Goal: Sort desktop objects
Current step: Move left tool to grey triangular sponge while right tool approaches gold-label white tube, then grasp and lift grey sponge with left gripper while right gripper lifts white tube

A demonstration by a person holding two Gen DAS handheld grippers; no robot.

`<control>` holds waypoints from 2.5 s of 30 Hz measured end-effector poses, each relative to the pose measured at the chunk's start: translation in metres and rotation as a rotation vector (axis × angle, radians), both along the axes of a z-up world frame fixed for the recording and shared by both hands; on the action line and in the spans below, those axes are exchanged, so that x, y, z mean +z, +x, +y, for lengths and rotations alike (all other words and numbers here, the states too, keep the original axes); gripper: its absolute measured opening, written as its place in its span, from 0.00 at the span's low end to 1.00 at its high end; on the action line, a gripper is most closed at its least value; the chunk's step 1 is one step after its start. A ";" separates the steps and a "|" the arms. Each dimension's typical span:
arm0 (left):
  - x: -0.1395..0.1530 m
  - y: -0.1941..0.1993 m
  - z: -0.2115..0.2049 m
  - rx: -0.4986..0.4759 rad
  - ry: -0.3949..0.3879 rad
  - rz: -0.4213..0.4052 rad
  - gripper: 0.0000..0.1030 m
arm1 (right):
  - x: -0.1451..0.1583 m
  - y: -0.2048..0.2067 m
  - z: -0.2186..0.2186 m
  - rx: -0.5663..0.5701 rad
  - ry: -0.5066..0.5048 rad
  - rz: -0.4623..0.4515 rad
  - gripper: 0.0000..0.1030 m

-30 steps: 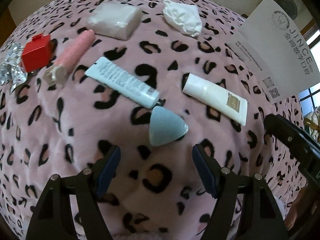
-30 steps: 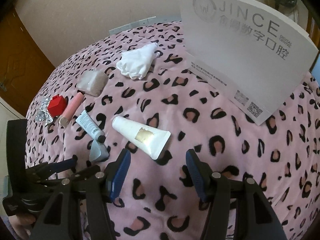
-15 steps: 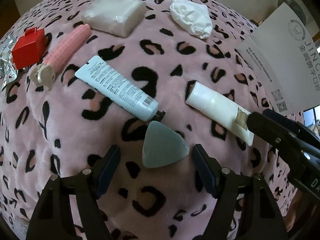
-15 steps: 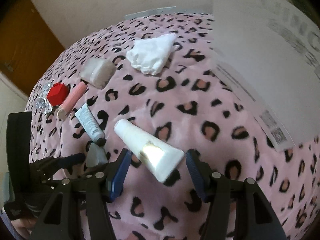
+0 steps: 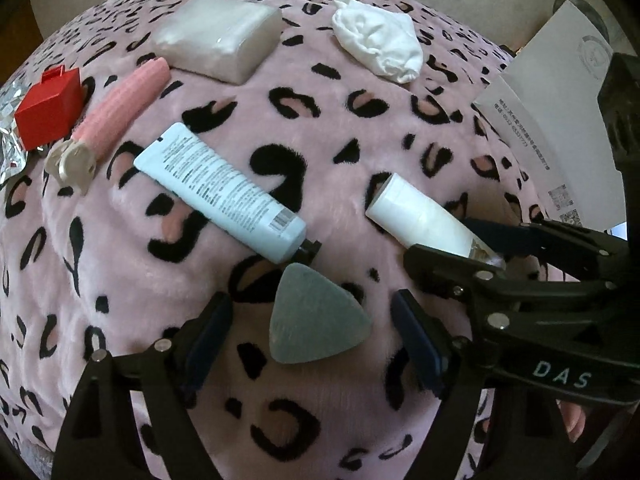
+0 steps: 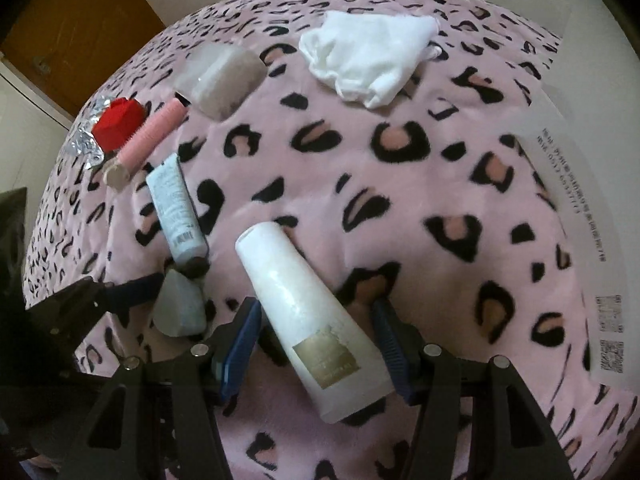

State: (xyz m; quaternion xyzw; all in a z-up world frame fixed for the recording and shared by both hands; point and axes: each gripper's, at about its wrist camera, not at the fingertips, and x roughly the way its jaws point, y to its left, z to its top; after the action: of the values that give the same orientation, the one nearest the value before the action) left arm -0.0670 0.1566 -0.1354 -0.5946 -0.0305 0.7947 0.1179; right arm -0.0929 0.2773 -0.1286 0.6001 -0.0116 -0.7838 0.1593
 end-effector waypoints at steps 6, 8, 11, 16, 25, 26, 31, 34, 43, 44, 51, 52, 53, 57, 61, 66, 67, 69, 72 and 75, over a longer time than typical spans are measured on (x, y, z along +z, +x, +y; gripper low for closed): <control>0.001 0.003 -0.004 -0.018 0.003 0.032 0.44 | -0.003 0.008 0.001 -0.026 -0.010 0.011 0.54; 0.002 0.004 -0.006 -0.020 0.007 0.038 0.40 | -0.002 0.010 0.001 -0.035 -0.011 0.016 0.50; 0.003 0.006 -0.013 -0.022 0.021 0.037 0.40 | -0.001 0.013 -0.001 -0.059 -0.009 0.024 0.44; 0.007 0.012 -0.039 0.005 0.059 0.019 0.40 | 0.004 0.025 0.001 -0.140 -0.034 0.035 0.38; 0.016 0.025 -0.063 0.008 0.023 0.029 0.40 | 0.005 0.055 -0.002 -0.294 -0.123 0.041 0.35; 0.018 0.027 -0.064 0.005 0.014 0.034 0.40 | 0.005 0.058 -0.004 -0.301 -0.128 0.042 0.35; 0.024 0.031 -0.077 0.018 0.000 0.038 0.40 | 0.007 0.069 -0.011 -0.338 -0.160 0.042 0.35; 0.028 0.037 -0.089 0.024 -0.013 0.043 0.40 | 0.011 0.075 -0.017 -0.345 -0.175 0.043 0.35; 0.044 0.045 -0.118 0.065 -0.058 0.057 0.40 | 0.028 0.083 -0.047 -0.303 -0.189 0.075 0.35; 0.047 0.046 -0.119 0.066 -0.064 0.061 0.40 | 0.031 0.084 -0.049 -0.297 -0.188 0.082 0.35; 0.082 0.053 -0.122 0.059 -0.087 0.113 0.40 | 0.074 0.094 -0.061 -0.260 -0.179 0.165 0.35; 0.089 0.054 -0.122 0.057 -0.086 0.124 0.40 | 0.081 0.096 -0.061 -0.258 -0.176 0.179 0.35; 0.095 0.055 -0.121 0.056 -0.083 0.133 0.40 | 0.088 0.098 -0.061 -0.256 -0.172 0.193 0.35; 0.118 0.060 -0.120 0.044 -0.077 0.169 0.40 | 0.111 0.104 -0.062 -0.252 -0.159 0.242 0.35; 0.136 0.065 -0.119 0.038 -0.082 0.197 0.40 | 0.128 0.110 -0.063 -0.251 -0.134 0.277 0.35; 0.153 0.072 -0.117 0.036 -0.085 0.218 0.40 | 0.142 0.120 -0.061 -0.260 -0.117 0.306 0.35; 0.155 0.073 -0.117 0.036 -0.085 0.221 0.40 | 0.143 0.122 -0.060 -0.264 -0.112 0.310 0.35; 0.160 0.075 -0.115 0.036 -0.087 0.227 0.40 | 0.145 0.124 -0.057 -0.272 -0.111 0.310 0.35; 0.165 0.078 -0.113 0.034 -0.091 0.237 0.40 | 0.148 0.128 -0.054 -0.278 -0.107 0.312 0.35; 0.169 0.081 -0.110 0.030 -0.093 0.246 0.40 | 0.150 0.132 -0.053 -0.279 -0.105 0.316 0.35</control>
State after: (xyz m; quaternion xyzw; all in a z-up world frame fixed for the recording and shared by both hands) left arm 0.0145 0.0468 0.0339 -0.4971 0.0123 0.8638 0.0810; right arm 0.0387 0.2247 0.0217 0.4533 -0.1102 -0.8809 0.0801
